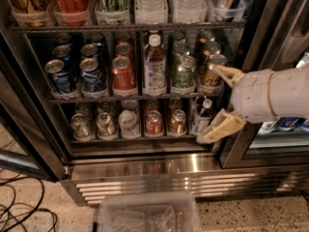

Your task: Pick water bottle from top shelf of fridge

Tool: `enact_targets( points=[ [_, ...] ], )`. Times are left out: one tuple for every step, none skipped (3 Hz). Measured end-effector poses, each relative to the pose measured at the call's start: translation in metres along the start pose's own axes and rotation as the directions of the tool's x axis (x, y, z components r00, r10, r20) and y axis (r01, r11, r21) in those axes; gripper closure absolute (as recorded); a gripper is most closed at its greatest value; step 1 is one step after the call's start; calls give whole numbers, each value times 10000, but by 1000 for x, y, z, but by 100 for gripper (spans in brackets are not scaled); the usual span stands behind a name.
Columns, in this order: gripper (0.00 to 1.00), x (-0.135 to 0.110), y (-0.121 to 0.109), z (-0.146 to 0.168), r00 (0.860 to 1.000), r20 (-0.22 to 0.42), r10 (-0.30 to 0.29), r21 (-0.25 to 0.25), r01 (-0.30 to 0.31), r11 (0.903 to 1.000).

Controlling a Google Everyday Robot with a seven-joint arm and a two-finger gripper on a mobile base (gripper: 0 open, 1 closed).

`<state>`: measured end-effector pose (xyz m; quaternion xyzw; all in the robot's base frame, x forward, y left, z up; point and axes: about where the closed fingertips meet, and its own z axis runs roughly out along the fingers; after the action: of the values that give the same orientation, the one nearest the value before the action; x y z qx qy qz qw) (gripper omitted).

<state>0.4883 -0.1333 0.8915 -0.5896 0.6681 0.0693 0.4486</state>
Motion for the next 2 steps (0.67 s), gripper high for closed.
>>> enact_targets(
  points=[
    [0,0,0,0,10000,1,0,0,0,10000],
    [0,-7,-2,-2,9980,614,160,76,-165,9998]
  ],
)
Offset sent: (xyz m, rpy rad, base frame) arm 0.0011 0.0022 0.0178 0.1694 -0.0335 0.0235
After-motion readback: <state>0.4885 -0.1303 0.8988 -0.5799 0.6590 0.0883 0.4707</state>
